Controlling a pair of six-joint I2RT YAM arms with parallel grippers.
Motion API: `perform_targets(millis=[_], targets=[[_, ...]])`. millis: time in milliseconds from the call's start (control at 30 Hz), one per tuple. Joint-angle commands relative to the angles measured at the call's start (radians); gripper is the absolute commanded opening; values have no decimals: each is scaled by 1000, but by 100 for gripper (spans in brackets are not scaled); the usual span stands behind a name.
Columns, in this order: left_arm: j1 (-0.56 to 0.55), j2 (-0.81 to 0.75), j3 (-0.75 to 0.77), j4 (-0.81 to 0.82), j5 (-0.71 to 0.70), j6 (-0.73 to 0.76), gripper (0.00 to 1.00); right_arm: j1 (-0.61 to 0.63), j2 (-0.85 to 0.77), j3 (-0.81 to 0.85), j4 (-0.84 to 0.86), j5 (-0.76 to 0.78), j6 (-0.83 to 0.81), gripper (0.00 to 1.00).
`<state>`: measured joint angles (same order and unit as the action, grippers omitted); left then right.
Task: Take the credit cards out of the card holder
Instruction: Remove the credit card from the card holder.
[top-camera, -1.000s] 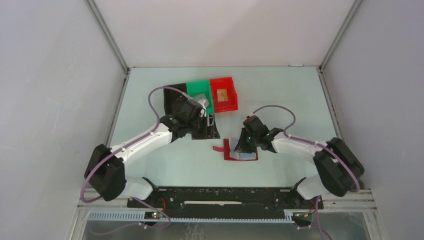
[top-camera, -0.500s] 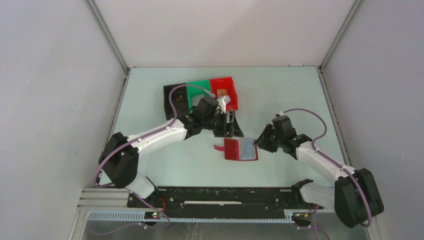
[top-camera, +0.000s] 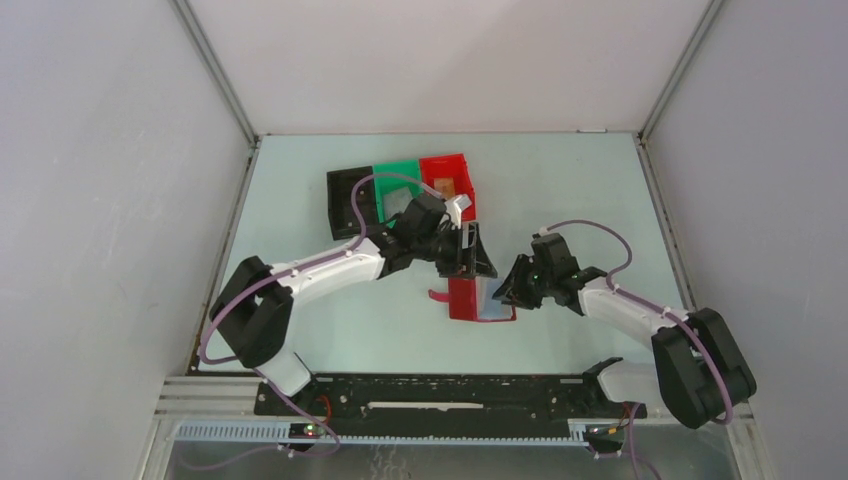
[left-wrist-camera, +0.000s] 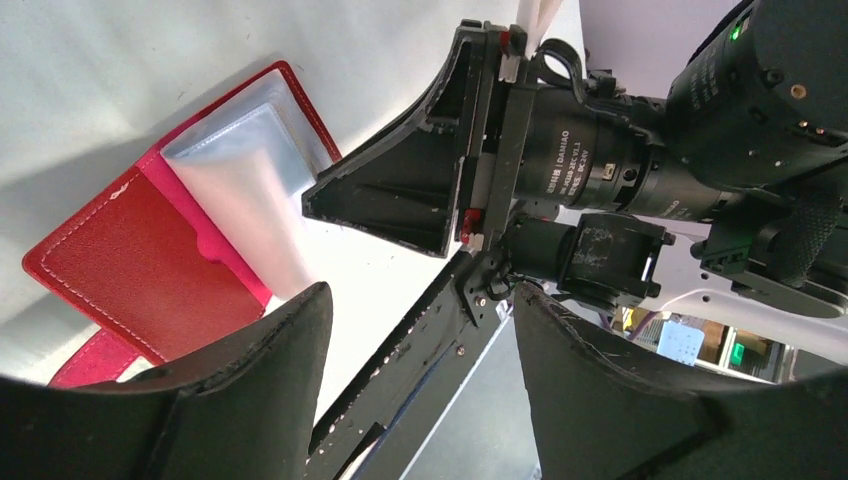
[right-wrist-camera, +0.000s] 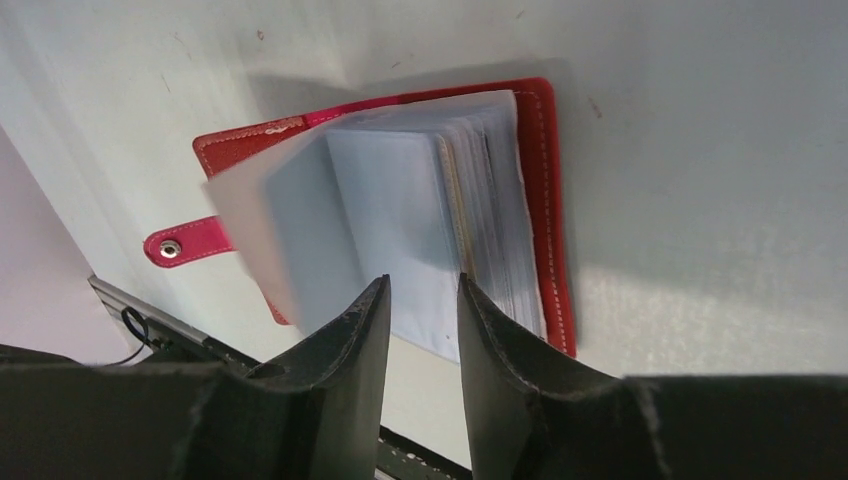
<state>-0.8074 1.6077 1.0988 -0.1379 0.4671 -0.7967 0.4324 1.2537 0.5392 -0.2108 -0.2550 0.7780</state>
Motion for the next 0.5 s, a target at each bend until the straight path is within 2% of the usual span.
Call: perform_targets(millis=[0,233,467], targets=[[6,-9,13,9,4,-2,72,42,24,-1,59,-16,24,39],[15,-21,-8,-10,-3,11,72,69,-3,-1,53,-1,25,40],[37,-32,-19,-19,-4,18,72,93,43,-1,154,-87,53,40]])
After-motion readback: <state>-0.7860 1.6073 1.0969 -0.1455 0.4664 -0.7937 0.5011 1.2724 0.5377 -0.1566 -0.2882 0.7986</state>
